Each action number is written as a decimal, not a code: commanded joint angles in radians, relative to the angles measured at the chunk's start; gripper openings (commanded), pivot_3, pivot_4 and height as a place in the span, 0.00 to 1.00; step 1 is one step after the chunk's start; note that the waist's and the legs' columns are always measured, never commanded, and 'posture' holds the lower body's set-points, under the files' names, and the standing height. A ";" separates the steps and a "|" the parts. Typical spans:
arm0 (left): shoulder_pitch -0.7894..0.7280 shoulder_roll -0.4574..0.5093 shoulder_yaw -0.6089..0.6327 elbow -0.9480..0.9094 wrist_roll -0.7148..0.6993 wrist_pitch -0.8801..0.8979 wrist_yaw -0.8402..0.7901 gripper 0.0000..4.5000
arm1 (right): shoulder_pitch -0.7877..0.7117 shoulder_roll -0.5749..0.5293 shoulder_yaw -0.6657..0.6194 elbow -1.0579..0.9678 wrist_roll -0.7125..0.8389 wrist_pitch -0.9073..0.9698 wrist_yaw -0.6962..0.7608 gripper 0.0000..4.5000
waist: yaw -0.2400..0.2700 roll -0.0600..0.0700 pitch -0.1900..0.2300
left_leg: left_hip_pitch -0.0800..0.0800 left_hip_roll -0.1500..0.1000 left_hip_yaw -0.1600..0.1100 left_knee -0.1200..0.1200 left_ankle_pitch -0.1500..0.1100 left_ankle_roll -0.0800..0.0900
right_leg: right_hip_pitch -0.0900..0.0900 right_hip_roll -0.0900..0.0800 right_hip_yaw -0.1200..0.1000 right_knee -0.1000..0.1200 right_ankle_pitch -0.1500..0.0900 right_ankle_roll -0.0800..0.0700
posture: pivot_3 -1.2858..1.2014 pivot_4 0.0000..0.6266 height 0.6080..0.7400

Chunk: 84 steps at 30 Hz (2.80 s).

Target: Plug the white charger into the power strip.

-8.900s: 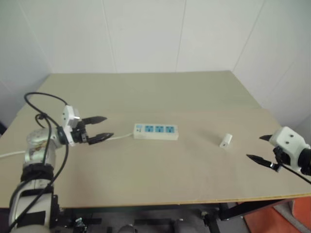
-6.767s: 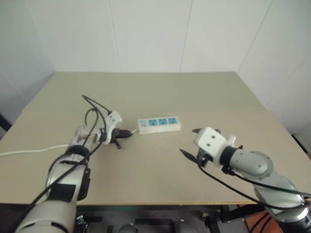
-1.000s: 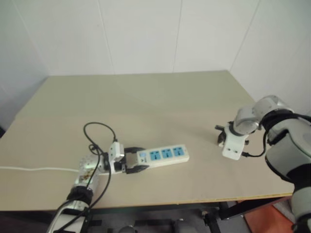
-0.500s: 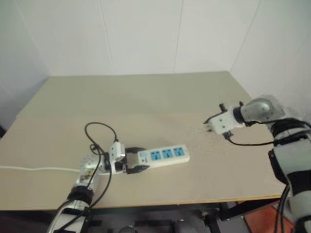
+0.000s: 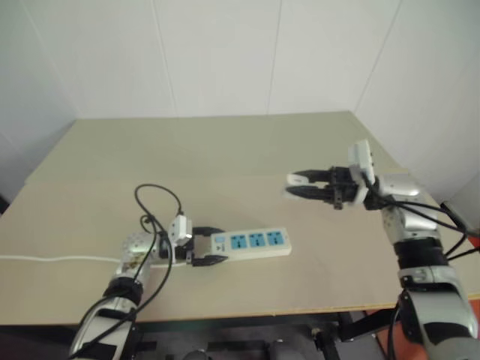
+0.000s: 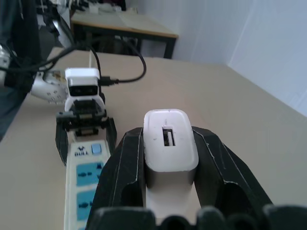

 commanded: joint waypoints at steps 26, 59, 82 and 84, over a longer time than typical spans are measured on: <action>0.008 0.022 -0.024 0.030 0.045 -0.040 -0.046 0.72 | -0.035 0.204 0.176 0.082 -0.146 0.040 0.017 0.25 | -0.001 0.000 0.000 | -0.001 0.000 0.000 0.000 0.000 0.000 | -0.003 0.000 0.000 0.001 0.000 0.000 | 0.52 0.24 1.00; 0.001 0.027 -0.025 0.037 0.047 -0.047 -0.041 0.72 | -0.002 0.244 0.209 0.138 -0.219 -0.010 -0.009 0.25 | 0.005 0.000 0.000 | -0.001 0.000 0.000 0.000 0.000 0.000 | -0.003 0.000 0.000 0.000 0.000 0.000 | 0.52 0.24 1.00; 0.013 0.013 -0.025 0.035 0.046 -0.055 -0.031 0.72 | 0.047 0.253 0.230 0.177 -0.236 -0.017 -0.005 0.25 | 0.006 0.000 0.000 | -0.001 0.000 0.000 0.000 0.000 0.000 | -0.002 0.000 0.000 0.000 0.000 0.000 | 0.52 0.24 1.00; 0.014 0.013 -0.027 0.035 0.047 -0.055 -0.032 0.72 | 0.043 0.253 0.222 0.218 -0.232 -0.030 0.010 0.25 | 0.006 0.000 0.000 | -0.001 0.000 0.000 0.000 0.000 0.000 | -0.002 0.000 0.000 0.000 0.000 0.000 | 0.52 0.24 1.00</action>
